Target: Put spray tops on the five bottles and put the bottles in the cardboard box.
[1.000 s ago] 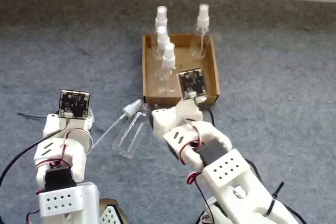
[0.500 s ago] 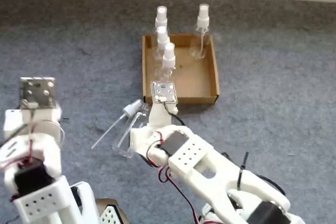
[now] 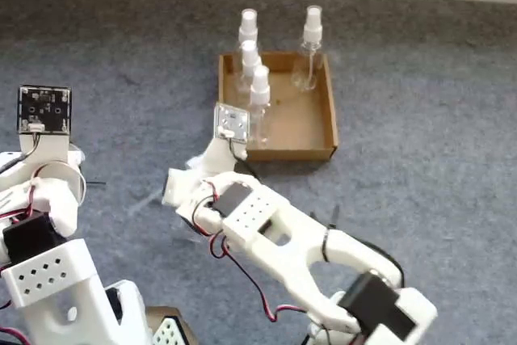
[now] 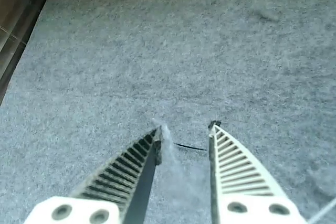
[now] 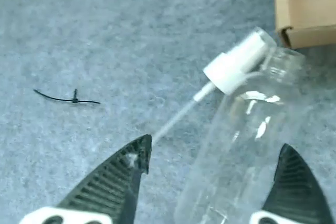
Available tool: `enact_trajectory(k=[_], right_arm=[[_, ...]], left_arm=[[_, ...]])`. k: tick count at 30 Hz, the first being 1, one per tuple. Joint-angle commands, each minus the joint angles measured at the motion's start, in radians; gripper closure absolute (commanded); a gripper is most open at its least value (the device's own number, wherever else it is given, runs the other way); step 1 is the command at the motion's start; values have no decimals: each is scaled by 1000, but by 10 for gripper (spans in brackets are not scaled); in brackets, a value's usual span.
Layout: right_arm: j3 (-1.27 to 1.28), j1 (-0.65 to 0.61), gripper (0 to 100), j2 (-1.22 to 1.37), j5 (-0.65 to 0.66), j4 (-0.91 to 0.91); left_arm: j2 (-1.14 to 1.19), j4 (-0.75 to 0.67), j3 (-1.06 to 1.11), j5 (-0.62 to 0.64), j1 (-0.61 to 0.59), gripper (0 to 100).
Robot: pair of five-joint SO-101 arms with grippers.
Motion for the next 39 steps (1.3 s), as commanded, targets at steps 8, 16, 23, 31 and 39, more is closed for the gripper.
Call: enact_trajectory(k=[8, 16, 23, 31, 39], right_arm=[[-53, 128, 976, 88, -14, 53], [67, 47, 995, -4, 120, 303], [84, 44, 995, -297, 539, 700], [153, 605, 995, -596, 1369, 878], [203, 1257, 995, -615, 1778, 722]], left_arm=[[2, -38, -41, -69, -7, 856], [7, -35, -45, -68, 47, 856], [206, 6, -127, -66, 140, 856], [440, 183, -297, -72, 357, 856], [684, 192, -407, -71, 601, 854]])
